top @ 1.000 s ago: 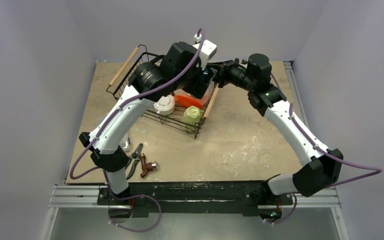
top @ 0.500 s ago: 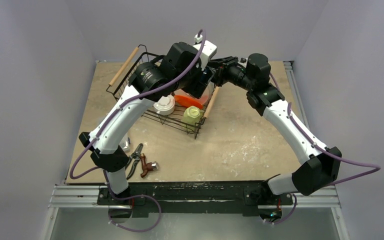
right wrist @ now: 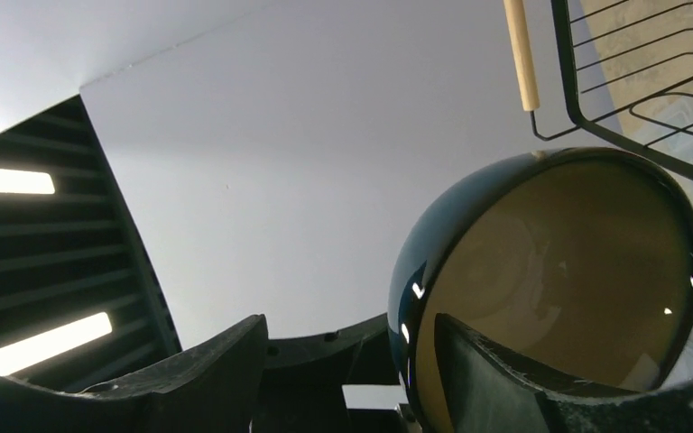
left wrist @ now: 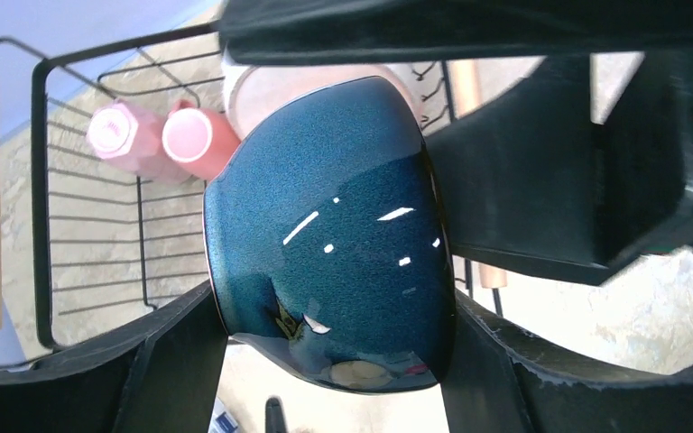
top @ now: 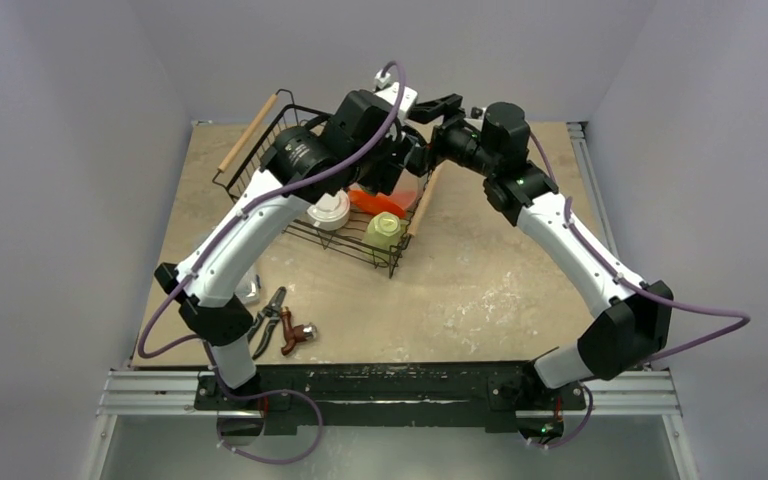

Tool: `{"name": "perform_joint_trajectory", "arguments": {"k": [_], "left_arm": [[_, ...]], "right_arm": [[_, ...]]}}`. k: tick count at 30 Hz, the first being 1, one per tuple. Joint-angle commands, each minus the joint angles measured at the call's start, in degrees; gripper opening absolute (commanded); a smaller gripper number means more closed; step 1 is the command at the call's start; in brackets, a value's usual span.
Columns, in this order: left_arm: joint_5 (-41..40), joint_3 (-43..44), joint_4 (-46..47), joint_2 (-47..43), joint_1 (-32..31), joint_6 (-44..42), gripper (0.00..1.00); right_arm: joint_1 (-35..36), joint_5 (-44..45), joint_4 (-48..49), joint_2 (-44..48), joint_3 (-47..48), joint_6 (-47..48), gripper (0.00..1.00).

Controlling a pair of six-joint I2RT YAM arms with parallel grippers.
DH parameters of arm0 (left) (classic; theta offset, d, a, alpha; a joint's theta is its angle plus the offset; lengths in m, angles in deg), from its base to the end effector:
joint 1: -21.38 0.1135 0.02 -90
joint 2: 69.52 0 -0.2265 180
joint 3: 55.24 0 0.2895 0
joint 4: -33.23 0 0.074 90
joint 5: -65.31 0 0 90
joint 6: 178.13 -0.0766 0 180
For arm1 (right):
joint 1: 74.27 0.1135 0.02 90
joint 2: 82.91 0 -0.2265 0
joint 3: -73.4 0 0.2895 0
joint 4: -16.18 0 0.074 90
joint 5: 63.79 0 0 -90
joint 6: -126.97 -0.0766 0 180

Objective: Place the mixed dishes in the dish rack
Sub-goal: Turn the bowl upside down on the dish rack.

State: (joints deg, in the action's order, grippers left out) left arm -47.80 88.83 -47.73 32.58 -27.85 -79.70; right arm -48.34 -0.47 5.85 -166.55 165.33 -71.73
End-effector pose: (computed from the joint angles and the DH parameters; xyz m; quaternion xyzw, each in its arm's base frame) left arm 0.2807 -0.2795 0.4377 0.2274 0.8589 -0.0450 0.4568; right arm 0.3660 0.2162 0.3753 0.3427 0.6312 0.6874 0.1074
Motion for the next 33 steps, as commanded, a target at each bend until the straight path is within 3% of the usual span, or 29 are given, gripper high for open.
{"name": "perform_joint_trajectory", "arguments": {"k": [1, 9, 16, 20, 26, 33], "left_arm": [[-5.1, -1.8, 5.7, -6.1, 3.3, 3.4, 0.0], [-8.5, -11.7, 9.3, -11.6, 9.9, -0.3, 0.0], [-11.6, -23.6, 15.4, -13.7, 16.5, -12.2, 0.0], [-10.6, -29.4, 20.6, -12.3, 21.0, -15.6, 0.0], [-9.8, -33.1, 30.4, -5.9, 24.2, -21.3, 0.0], [-10.2, -32.1, 35.4, 2.8, 27.5, -24.3, 0.0]], "right_arm": [[0.5, -1.6, -1.3, -0.9, 4.5, 5.4, 0.7], [-2.7, -4.3, -9.9, -1.2, 5.4, 15.8, 0.8], [-18.6, -5.0, -36.7, 3.0, 10.9, 45.5, 0.82], [-22.9, -3.7, -46.9, 5.7, 11.4, 58.1, 0.82], [-26.5, -1.8, -55.1, 7.3, 8.6, 66.7, 0.82], [-29.5, 0.2, -60.5, 4.6, 13.4, 72.1, 0.81]]}}
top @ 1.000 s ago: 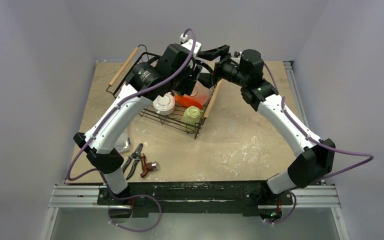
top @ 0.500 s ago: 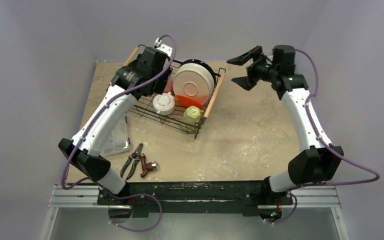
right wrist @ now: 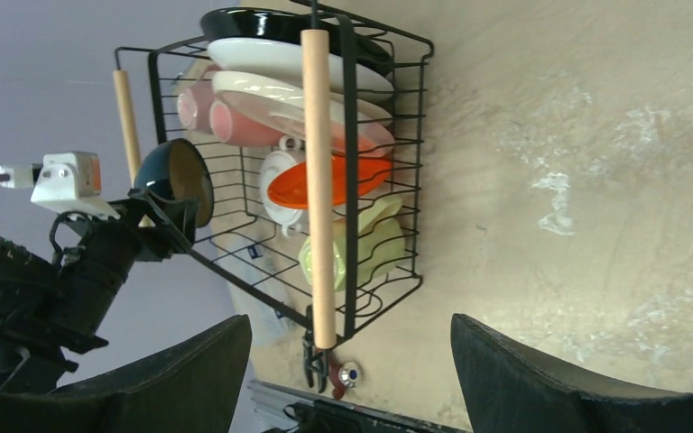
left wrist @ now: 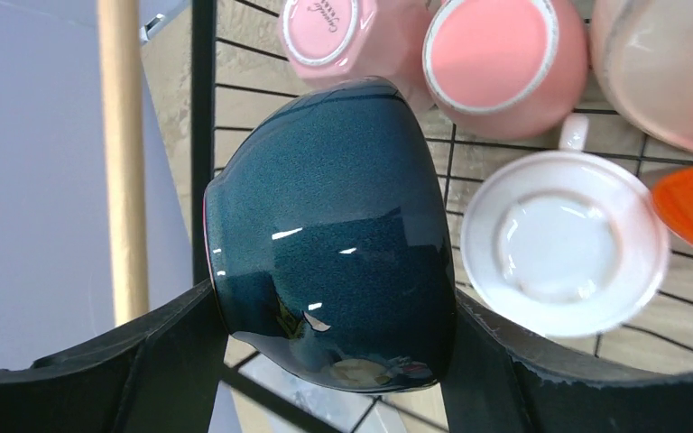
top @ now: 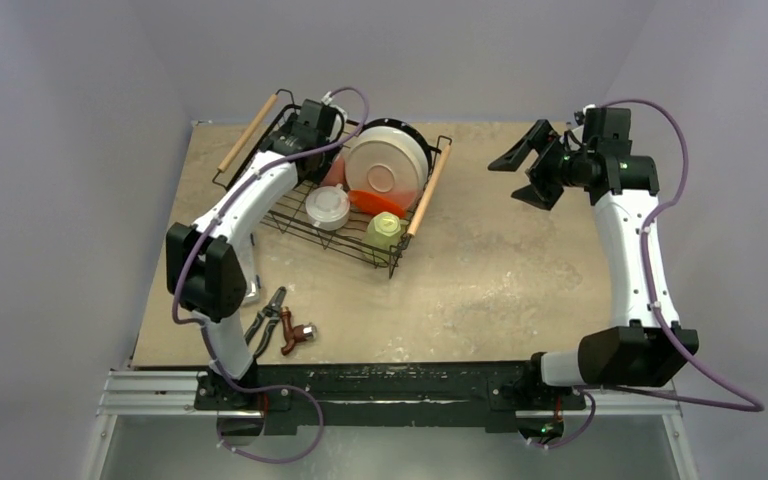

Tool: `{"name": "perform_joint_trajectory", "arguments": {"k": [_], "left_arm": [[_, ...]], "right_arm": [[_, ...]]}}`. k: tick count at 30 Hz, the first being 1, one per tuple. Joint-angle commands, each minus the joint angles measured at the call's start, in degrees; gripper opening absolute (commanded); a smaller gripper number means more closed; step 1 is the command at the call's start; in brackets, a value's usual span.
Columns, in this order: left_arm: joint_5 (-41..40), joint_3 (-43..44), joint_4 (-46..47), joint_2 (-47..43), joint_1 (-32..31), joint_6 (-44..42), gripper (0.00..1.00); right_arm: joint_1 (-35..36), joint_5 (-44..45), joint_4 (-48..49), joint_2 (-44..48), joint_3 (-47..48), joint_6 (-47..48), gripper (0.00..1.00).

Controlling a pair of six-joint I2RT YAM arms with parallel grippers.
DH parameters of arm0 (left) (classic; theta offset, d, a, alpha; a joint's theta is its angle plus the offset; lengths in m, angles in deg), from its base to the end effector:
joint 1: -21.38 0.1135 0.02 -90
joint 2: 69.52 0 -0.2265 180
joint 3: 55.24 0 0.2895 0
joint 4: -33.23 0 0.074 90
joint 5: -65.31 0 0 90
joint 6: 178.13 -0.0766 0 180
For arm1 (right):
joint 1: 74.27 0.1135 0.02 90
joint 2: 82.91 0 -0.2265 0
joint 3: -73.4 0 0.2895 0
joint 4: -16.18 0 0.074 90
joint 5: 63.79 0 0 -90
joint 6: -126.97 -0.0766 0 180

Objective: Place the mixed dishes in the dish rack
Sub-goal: Turn the bowl upside down on the dish rack.

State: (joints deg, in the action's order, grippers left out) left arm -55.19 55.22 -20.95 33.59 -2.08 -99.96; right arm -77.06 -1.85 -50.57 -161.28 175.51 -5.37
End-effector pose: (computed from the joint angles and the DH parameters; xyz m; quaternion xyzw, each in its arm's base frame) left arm 0.4322 -0.1452 0.2690 0.1797 0.8843 0.2074 0.3779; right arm 0.3442 0.0193 0.3553 0.2522 0.8587 0.3401 0.2887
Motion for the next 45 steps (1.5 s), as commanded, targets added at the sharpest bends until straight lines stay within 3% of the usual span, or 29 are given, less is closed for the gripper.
{"name": "perform_joint_trajectory", "arguments": {"k": [1, 10, 19, 26, 29, 31, 37, 39, 45], "left_arm": [[-3.3, 1.6, 8.8, 2.9, 2.0, -4.2, 0.0], [-8.2, -2.4, 10.2, 6.3, 3.6, -4.4, 0.0], [-7.5, -7.5, 10.8, 6.9, 6.4, -4.5, 0.0], [-9.9, -9.1, 11.0, 8.5, 6.7, -4.3, 0.13], [-11.0, -9.6, 11.9, 9.3, 6.8, -4.7, 0.22], [-11.3, -9.5, 11.9, 9.7, 6.9, -4.6, 0.34], [-3.7, -5.8, 2.4, 9.3, 6.9, 1.8, 0.92], [-0.7, -5.1, -0.5, 8.2, 6.8, 3.5, 0.99], [5.4, -3.5, -6.1, 6.0, 6.9, 6.7, 1.0]], "right_arm": [[-1.0, 1.4, -4.2, -0.9, 3.2, 5.8, 0.81], [-2.1, 0.2, -2.7, -1.9, 0.4, 5.0, 0.81], [-3.5, -0.4, -2.5, -2.4, -0.4, 5.7, 0.81], [-4.1, -1.3, -1.6, -2.2, -2.3, 5.7, 0.81], [-4.3, -1.2, -1.5, -2.2, -2.5, 6.0, 0.81], [-4.4, -1.4, -1.3, -2.1, -2.9, 6.0, 0.81], [-4.8, -1.8, -1.0, -2.1, -3.1, 6.2, 0.81], [-4.9, -2.1, -0.6, -2.1, -3.3, 6.0, 0.81], [-5.0, -3.1, 1.0, -1.5, -5.6, 5.2, 0.81]]}}
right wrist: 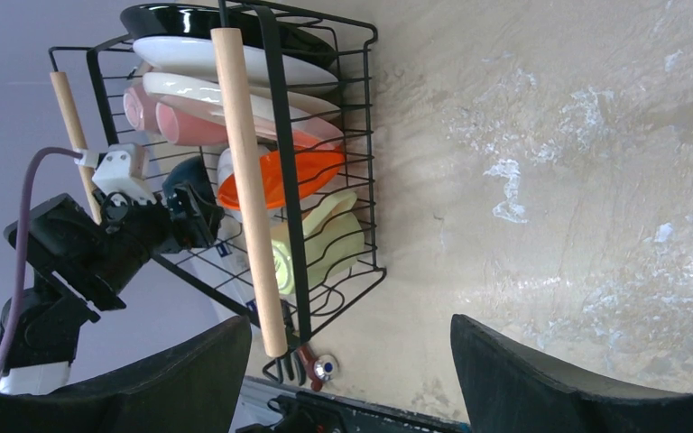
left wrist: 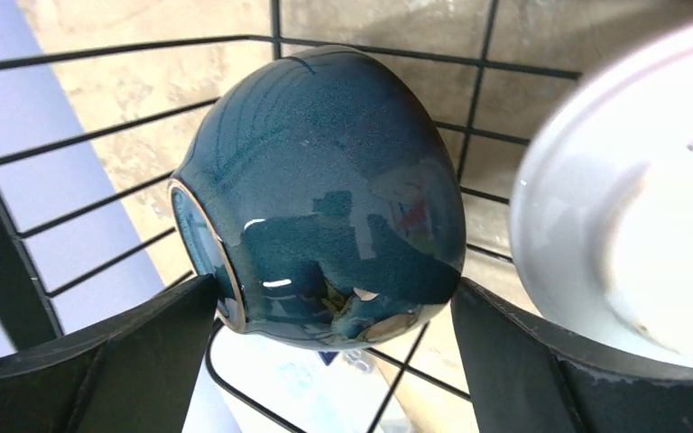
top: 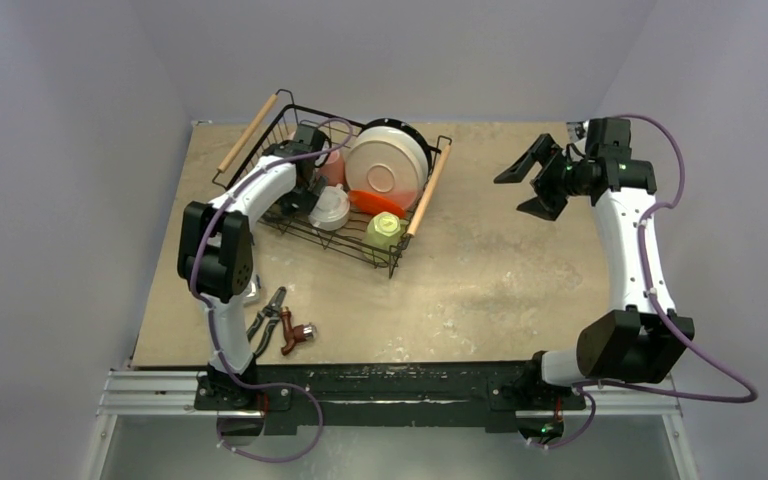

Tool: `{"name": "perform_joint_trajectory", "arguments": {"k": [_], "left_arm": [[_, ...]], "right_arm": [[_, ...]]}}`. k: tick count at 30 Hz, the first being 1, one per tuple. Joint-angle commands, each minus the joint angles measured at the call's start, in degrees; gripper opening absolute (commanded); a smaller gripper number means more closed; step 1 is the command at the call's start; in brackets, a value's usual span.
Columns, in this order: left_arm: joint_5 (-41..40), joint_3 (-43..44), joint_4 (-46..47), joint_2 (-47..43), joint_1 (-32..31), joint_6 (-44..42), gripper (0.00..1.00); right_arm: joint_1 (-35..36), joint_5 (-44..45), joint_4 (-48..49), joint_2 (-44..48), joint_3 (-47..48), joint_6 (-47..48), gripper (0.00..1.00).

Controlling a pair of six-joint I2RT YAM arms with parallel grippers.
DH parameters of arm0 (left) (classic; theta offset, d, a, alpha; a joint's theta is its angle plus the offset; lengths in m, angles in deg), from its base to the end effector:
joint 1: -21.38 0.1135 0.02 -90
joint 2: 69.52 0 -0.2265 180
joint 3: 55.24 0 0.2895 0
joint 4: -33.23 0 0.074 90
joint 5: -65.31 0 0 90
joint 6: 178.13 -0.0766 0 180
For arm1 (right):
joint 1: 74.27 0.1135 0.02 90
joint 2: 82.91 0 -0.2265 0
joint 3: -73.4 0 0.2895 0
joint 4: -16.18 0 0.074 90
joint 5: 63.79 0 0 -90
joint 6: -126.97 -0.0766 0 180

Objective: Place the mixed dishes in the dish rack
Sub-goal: Turn the bowl upside down on the dish rack, then reset both arms

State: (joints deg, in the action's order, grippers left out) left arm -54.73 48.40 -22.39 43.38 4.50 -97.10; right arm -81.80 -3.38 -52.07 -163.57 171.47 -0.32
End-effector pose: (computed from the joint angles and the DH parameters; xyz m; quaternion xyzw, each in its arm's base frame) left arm 0.4450 -0.0950 0.1485 0.1559 0.9314 0.2379 0.2270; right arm 0.3502 -0.0081 0.3146 0.2682 0.8748 0.3157 0.2514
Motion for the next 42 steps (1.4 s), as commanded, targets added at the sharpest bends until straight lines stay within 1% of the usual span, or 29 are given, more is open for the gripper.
{"name": "perform_joint_trajectory", "arguments": {"k": [1, 5, 10, 14, 17, 21, 22, 24, 26, 27, 29, 31, 33, 35, 40, 42], "left_arm": [[6.3, 3.9, -5.7, -3.9, 0.4, 4.3, 1.0], [9.0, 6.8, -11.0, -4.0, 0.4, 6.9, 1.0], [11.0, 9.1, -14.1, -5.9, 0.4, 10.5, 1.0], [12.0, 10.2, -15.5, -10.0, 0.4, 14.1, 1.0], [13.9, 10.4, -16.3, -14.0, 0.3, 19.2, 1.0], [20.1, 9.7, -16.3, -21.7, 0.0, 28.7, 1.0], [21.5, 9.1, -15.1, -24.3, -0.3, 31.1, 1.0], [23.5, 7.9, -11.8, -30.2, -1.2, 34.7, 1.0], [24.6, 5.8, -6.7, -38.3, -2.1, 37.0, 1.0], [25.4, 4.1, -2.9, -41.8, -2.3, 37.7, 1.0], [27.0, 1.0, 5.0, -48.7, -2.3, 37.6, 1.0], [27.4, -0.5, 10.8, -54.2, -2.3, 36.3, 1.0], [26.8, 0.9, 11.4, -57.2, -2.3, 33.7, 1.0], [25.5, 2.7, 11.3, -59.6, -2.4, 31.6, 1.0], [21.7, -0.2, 16.2, -66.9, -2.3, 27.0, 1.0], [20.9, -0.7, 16.8, -68.7, -2.4, 25.4, 1.0]], "right_arm": [[-0.2, -1.8, 2.9, 1.0, -2.1, 0.0, 0.81], [-0.4, -2.3, 4.0, 1.6, -3.5, -0.4, 0.81], [-0.4, -1.4, 3.8, 2.0, -3.2, 0.8, 0.81], [-0.3, 3.8, 0.9, 2.3, 0.3, 4.1, 0.81], [-0.3, 7.4, -1.9, 2.0, 3.8, 7.1, 0.81], [0.0, 9.8, -3.4, 2.5, 7.3, 9.2, 0.81], [0.5, 10.4, -3.0, 3.1, 8.2, 9.5, 0.84], [2.2, 12.0, -1.9, 4.6, 10.5, 10.4, 0.94], [4.6, 14.2, -1.0, 6.0, 13.2, 11.1, 0.98], [5.5, 14.9, -0.6, 6.6, 14.9, 11.7, 0.99], [6.0, 15.5, 0.7, 8.5, 18.2, 12.1, 0.99], [6.1, 16.8, 4.0, 11.7, 19.5, 11.4, 0.99], [6.0, 19.2, 8.7, 16.2, 17.9, 9.9, 0.99], [6.0, 21.3, 10.9, 19.3, 17.1, 8.4, 0.99], [6.0, 28.6, 11.8, 24.3, 16.2, 5.7, 0.99], [6.0, 30.7, 11.7, 26.0, 15.2, 4.8, 0.99]]}}
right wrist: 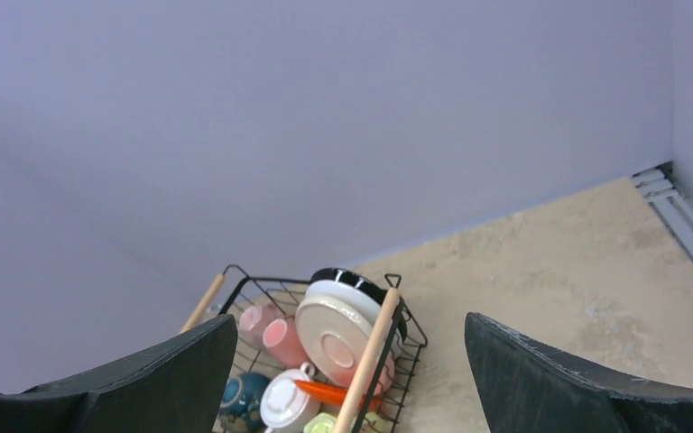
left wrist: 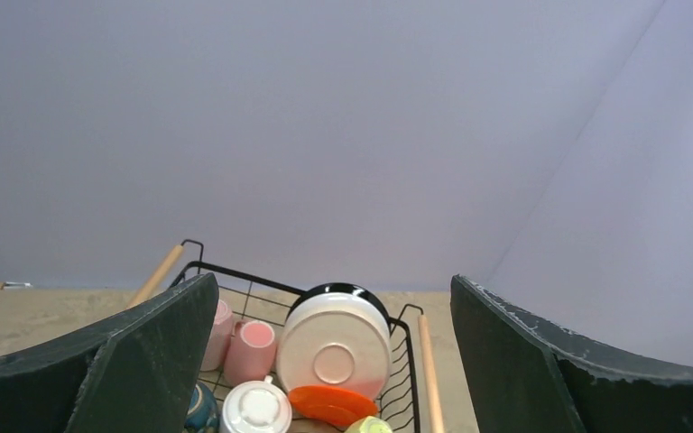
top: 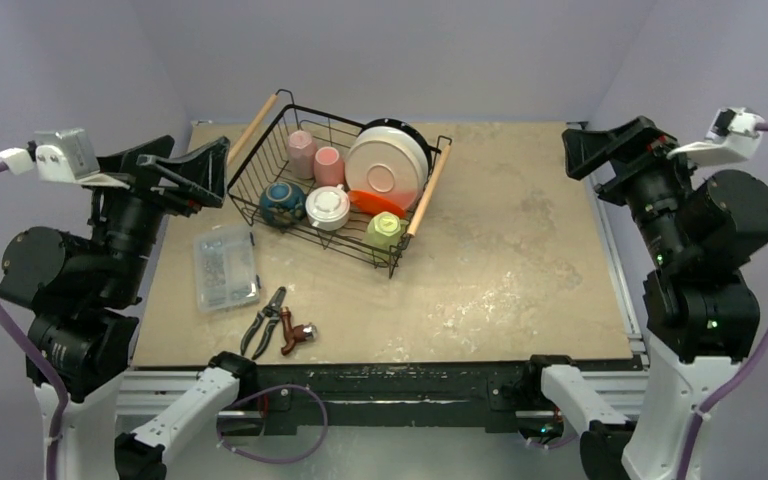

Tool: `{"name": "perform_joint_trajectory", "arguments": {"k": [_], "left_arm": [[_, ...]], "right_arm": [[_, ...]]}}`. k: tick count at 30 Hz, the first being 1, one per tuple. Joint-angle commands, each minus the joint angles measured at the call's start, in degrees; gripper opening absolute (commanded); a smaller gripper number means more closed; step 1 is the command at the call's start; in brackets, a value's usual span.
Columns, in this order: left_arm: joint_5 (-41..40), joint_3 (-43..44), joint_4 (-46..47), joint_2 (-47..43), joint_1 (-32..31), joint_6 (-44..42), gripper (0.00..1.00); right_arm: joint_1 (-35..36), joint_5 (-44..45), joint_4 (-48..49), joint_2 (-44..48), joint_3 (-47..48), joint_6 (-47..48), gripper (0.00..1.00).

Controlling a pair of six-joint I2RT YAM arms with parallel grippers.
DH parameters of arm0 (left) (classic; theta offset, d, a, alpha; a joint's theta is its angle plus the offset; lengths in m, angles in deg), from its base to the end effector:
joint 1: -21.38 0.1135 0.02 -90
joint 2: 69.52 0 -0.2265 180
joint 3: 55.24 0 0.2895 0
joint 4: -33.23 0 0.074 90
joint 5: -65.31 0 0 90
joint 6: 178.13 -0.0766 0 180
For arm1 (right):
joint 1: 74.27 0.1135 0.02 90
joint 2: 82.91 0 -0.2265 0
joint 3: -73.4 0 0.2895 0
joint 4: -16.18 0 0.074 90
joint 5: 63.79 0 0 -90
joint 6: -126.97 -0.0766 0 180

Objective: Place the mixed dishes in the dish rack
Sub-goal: Reset both arms

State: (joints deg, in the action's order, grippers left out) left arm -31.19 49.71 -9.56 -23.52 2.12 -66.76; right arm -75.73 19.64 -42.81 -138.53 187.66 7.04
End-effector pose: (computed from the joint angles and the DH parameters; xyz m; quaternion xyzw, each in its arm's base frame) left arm 0.1503 -0.0433 0.5662 -0.0564 0.5988 -0.2452 0.7604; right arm 0.1930 0.0038 0.5467 0.1527 0.6926 0.2125 0.6722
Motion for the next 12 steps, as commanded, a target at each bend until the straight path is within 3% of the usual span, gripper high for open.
{"name": "perform_joint_trajectory", "arguments": {"k": [1, 9, 12], "left_arm": [[-2.7, -1.9, 3.7, -2.3, 0.1, -5.7, 1.0], [-3.7, -2.8, 3.9, -3.7, 0.1, -7.3, 1.0], [-3.3, -4.0, 4.6, -4.4, 0.0, -6.6, 1.0]], "right_arm": [[-0.1, 8.6, 2.0, 1.8, -1.6, -3.2, 0.99], [-0.1, 11.7, -2.1, 4.5, -1.0, -4.8, 0.99], [-0.1, 14.2, -7.5, 2.2, 3.6, -4.4, 0.99]]}}
